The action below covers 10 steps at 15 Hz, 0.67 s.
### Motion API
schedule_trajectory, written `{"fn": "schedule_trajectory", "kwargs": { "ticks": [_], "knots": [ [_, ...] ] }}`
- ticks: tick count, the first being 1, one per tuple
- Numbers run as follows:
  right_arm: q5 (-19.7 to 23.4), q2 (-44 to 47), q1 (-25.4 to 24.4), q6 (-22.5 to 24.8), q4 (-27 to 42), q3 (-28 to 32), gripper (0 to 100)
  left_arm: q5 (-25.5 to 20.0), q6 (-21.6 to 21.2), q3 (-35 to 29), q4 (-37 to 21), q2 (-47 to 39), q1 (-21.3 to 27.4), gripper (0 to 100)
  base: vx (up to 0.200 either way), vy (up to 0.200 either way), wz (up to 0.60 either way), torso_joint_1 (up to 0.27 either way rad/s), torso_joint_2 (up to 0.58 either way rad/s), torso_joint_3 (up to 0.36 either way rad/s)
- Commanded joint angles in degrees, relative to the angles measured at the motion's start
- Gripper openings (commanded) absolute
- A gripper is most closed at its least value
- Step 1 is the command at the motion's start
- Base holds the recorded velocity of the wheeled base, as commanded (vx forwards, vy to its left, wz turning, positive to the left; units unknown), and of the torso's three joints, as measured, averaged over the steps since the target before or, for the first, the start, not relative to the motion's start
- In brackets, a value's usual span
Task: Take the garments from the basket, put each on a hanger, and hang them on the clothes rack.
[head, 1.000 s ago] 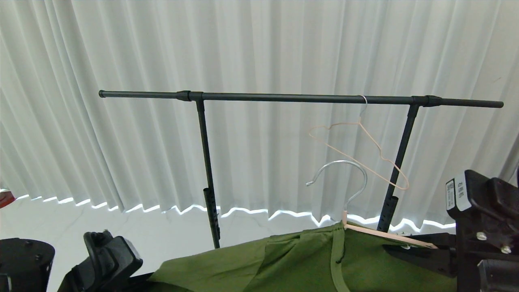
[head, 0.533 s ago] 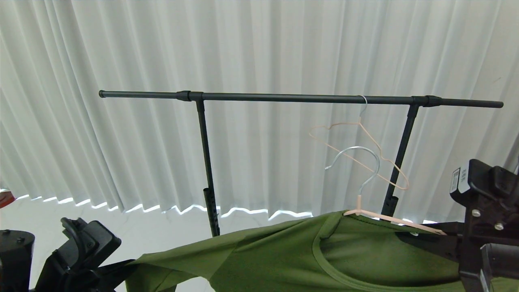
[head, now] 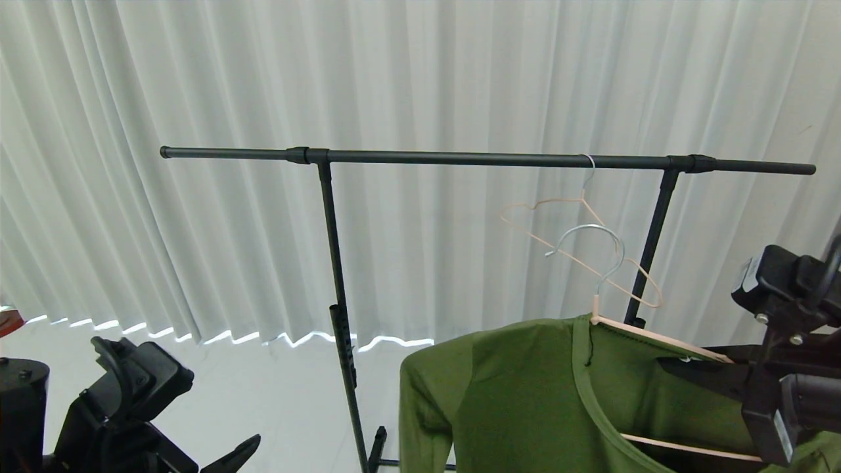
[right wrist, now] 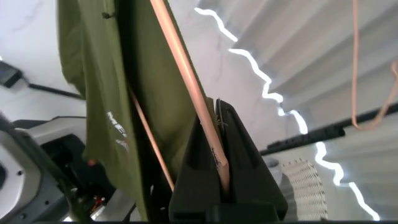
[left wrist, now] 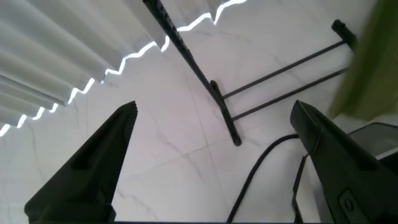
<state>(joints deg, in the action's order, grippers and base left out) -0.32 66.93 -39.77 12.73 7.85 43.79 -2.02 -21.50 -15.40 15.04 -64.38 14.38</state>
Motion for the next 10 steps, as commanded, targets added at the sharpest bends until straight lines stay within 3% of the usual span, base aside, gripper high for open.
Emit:
{"fn": "schedule_trajectory", "kwargs": {
  "ticks": [1, 3, 5, 8, 10],
  "knots": [
    [-0.6, 0.3, 1.4, -0.1, 0.2, -0.1, 0, -0.1, 1.0, -0.9, 0.1, -0.1, 0.4, 100, 0.0, 0.0, 0.0, 0.0, 0.0, 0.0],
    [-2.8, 0.9, 2.6, -1.3, 2.5, 0.1, 0, -0.1, 8.3, -2.8, 0.1, 0.0, 3.5, 100, 0.0, 0.0, 0.0, 0.0, 0.0, 0.0],
    [-6.6, 2.1, 2.8, -6.6, 4.1, 0.2, 0, 0.4, 12.9, -4.5, 0.0, -0.3, 5.3, 100, 0.0, 0.0, 0.0, 0.0, 0.0, 0.0],
    [-11.8, 5.0, 2.8, -16.6, 4.4, 1.3, 0, 0.4, 12.5, -3.5, 0.0, -0.1, 5.3, 100, 0.0, 0.0, 0.0, 0.0, 0.0, 0.0],
    [-14.0, 5.9, 2.8, -19.8, 4.5, 1.9, 0, 0.5, 10.0, -3.4, 0.0, -0.1, 5.0, 100, 0.0, 0.0, 0.0, 0.0, 0.0, 0.0]
  ]
}}
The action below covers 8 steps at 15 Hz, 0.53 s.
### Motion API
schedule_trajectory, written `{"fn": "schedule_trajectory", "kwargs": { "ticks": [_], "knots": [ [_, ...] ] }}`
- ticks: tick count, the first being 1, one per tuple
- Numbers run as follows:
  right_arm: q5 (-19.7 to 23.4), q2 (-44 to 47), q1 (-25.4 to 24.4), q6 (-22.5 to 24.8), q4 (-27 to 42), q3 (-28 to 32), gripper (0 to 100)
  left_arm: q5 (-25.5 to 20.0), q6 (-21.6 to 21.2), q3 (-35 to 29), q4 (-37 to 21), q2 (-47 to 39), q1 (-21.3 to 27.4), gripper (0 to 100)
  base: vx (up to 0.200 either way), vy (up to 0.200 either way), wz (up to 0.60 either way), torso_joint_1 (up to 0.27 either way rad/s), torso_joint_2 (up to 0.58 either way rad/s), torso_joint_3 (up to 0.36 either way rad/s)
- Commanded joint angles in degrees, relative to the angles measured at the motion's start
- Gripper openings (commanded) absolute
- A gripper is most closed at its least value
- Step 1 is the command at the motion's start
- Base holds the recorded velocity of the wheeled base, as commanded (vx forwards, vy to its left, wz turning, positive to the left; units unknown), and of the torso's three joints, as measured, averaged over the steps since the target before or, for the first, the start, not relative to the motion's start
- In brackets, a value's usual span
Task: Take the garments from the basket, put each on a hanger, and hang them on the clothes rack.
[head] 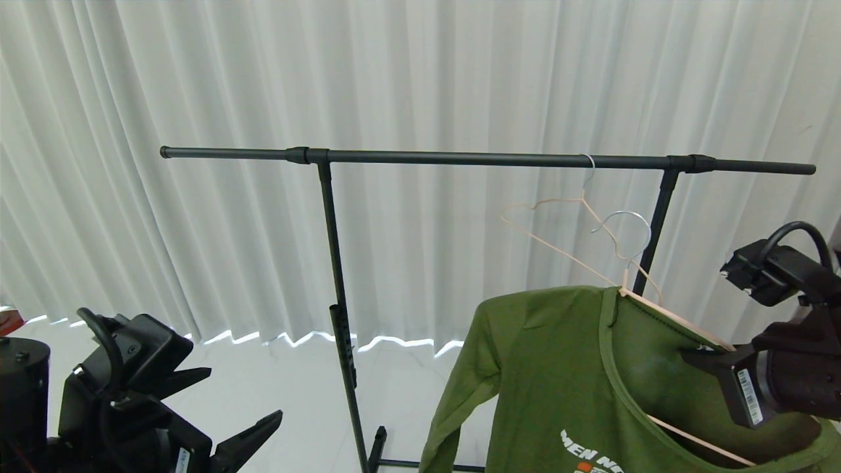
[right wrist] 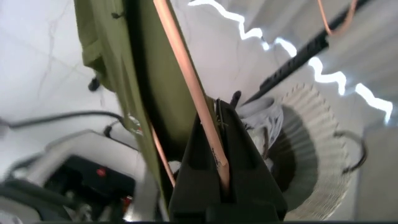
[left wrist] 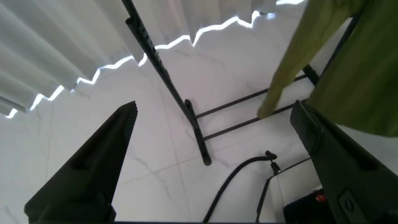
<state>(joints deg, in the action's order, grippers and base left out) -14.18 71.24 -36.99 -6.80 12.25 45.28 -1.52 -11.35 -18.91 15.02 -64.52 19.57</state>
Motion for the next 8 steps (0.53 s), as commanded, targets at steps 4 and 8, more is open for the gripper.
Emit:
{"fn": "schedule_trajectory", "kwargs": {
  "ticks": [4, 8],
  "knots": [
    [-0.7, 1.5, 0.0, -0.6, -0.1, 0.4, 0, 0.0, -1.2, -0.1, 0.1, 0.2, -0.1, 100, 0.0, 0.0, 0.0, 0.0, 0.0, 0.0],
    [-0.7, 1.4, 0.0, -0.6, -0.9, 0.6, 0, 0.0, -1.2, 0.0, 0.1, 1.3, -0.1, 100, 0.0, 0.0, 0.0, 0.0, 0.0, 0.0]
  ]
}}
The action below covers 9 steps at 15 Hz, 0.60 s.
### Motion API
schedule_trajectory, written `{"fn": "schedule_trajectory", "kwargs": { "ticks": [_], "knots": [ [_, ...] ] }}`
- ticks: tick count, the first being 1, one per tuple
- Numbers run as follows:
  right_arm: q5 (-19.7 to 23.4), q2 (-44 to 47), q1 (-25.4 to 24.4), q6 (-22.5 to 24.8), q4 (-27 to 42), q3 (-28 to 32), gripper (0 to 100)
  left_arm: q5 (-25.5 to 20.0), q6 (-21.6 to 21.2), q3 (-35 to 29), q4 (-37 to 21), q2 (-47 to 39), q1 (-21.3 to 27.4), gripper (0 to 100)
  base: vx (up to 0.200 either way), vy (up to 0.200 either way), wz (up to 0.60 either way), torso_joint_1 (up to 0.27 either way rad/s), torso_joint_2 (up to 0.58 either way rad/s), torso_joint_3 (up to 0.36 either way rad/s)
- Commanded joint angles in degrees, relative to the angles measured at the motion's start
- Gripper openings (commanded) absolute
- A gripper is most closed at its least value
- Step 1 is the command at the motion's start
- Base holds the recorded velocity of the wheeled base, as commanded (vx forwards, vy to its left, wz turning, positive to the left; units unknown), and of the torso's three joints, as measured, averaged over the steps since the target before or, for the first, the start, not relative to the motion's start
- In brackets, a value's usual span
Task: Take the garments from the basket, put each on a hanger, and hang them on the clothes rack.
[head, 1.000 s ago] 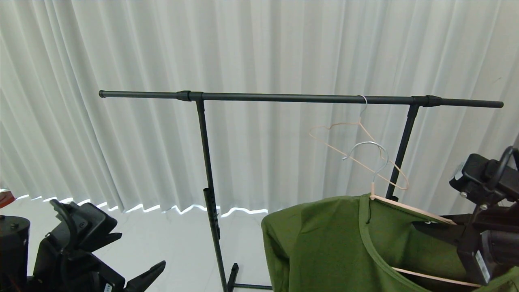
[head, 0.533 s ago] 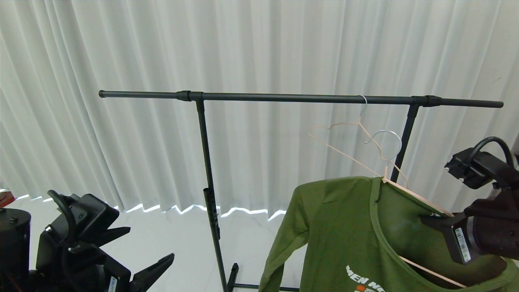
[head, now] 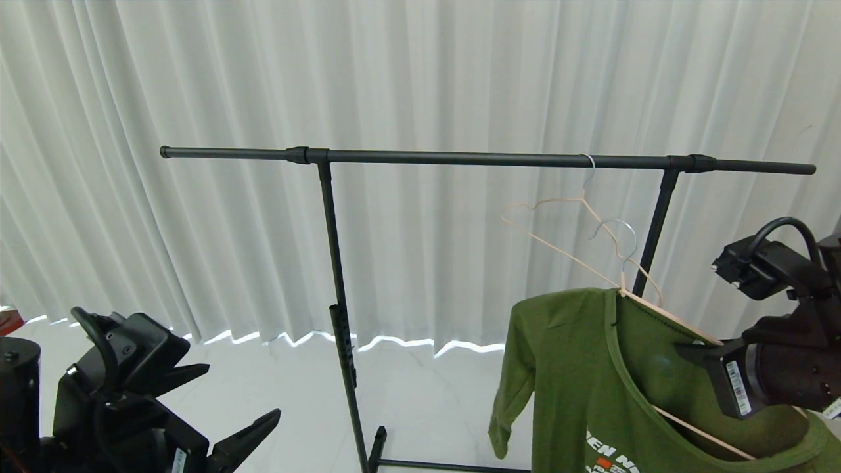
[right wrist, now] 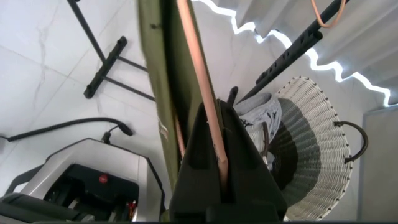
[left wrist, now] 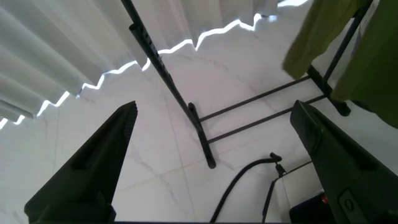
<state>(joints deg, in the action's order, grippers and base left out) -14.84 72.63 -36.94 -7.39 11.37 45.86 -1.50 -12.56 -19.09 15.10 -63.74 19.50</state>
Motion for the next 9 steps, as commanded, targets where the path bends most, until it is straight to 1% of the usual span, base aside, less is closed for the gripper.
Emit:
{"fn": "schedule_trajectory", "kwargs": {
  "ticks": [1, 3, 5, 9],
  "knots": [
    [0.0, 0.0, -0.1, 0.0, -0.1, 0.1, 0, 0.0, 0.0, 0.2, 0.0, 0.7, 0.0, 100, 0.0, 0.0, 0.0, 0.0, 0.0, 0.0],
    [0.0, -0.2, -0.1, -0.1, -0.1, 0.1, 0, 0.0, 0.0, 0.2, 0.0, 1.1, 0.1, 100, 0.0, 0.0, 0.0, 0.0, 0.0, 0.0],
    [0.0, -0.4, -0.2, 0.0, -0.1, 0.2, 0, -0.1, 0.0, 0.4, 0.0, 1.3, 0.3, 100, 0.2, 0.0, 0.0, 0.0, 0.0, 0.002],
    [0.2, -0.2, -0.2, 0.0, -0.1, 2.7, 0, -0.2, 0.0, 0.4, 0.0, 2.0, 0.4, 100, 0.2, 0.0, 0.0, 0.005, 0.01, 0.006]
  ]
}}
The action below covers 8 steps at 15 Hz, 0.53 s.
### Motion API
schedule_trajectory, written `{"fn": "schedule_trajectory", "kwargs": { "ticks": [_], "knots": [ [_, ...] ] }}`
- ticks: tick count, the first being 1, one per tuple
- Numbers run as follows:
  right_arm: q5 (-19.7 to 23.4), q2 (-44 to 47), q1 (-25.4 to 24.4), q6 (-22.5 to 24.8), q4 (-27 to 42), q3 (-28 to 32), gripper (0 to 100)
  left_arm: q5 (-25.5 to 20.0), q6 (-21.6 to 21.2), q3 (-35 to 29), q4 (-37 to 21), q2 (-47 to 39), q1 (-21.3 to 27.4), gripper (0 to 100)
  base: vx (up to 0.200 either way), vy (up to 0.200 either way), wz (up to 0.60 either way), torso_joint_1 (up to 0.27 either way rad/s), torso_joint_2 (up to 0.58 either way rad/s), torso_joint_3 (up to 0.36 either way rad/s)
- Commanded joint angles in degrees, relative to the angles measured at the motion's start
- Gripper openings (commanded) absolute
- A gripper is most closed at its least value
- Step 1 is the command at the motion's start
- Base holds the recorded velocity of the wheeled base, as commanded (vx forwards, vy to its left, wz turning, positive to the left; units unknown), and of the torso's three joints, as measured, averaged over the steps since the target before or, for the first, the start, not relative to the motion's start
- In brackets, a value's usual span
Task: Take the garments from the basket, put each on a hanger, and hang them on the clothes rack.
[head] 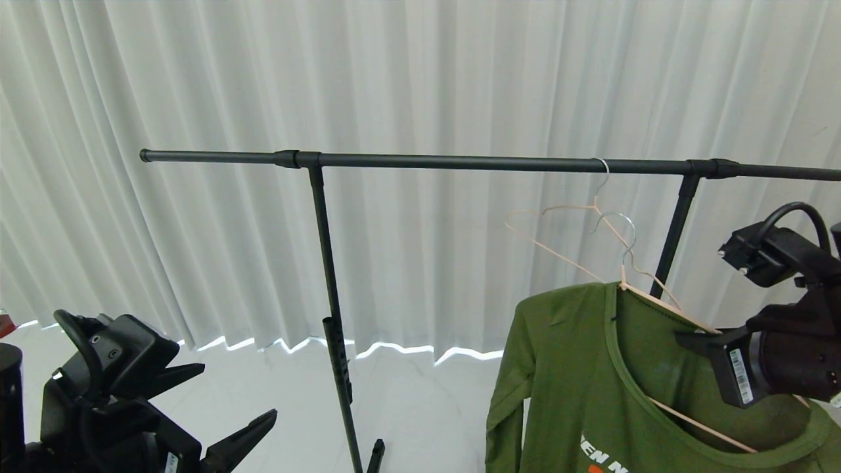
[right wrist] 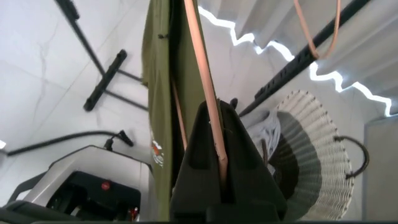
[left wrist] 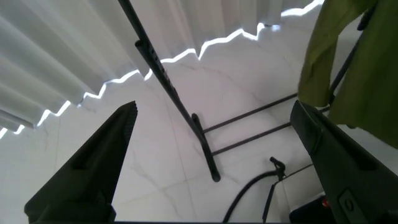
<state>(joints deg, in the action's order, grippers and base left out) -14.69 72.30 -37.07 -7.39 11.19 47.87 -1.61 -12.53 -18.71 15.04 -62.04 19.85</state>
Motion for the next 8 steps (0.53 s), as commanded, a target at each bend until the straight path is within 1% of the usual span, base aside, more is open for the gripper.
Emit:
{"fn": "schedule_trajectory", "kwargs": {
  "ticks": [1, 5, 8],
  "knots": [
    [0.1, 0.1, -0.1, 0.1, 0.1, 0.9, 0, -0.1, 0.1, 0.0, 0.0, 0.3, 0.0, 100, 0.2, 0.0, 0.0, 0.007, 0.0, 0.007],
    [0.5, 1.2, -1.2, 0.1, 0.1, 5.3, 0, -0.1, 0.0, 0.1, 0.0, 0.3, 0.5, 100, 0.2, 0.0, 0.0, 0.004, 0.0, 0.001],
    [1.2, 4.0, -1.2, 0.1, 0.1, 9.7, 0, -0.1, 0.0, 0.2, 0.1, 0.3, 0.6, 100, 0.2, 0.0, 0.0, 0.002, 0.0, 0.004]
  ]
}}
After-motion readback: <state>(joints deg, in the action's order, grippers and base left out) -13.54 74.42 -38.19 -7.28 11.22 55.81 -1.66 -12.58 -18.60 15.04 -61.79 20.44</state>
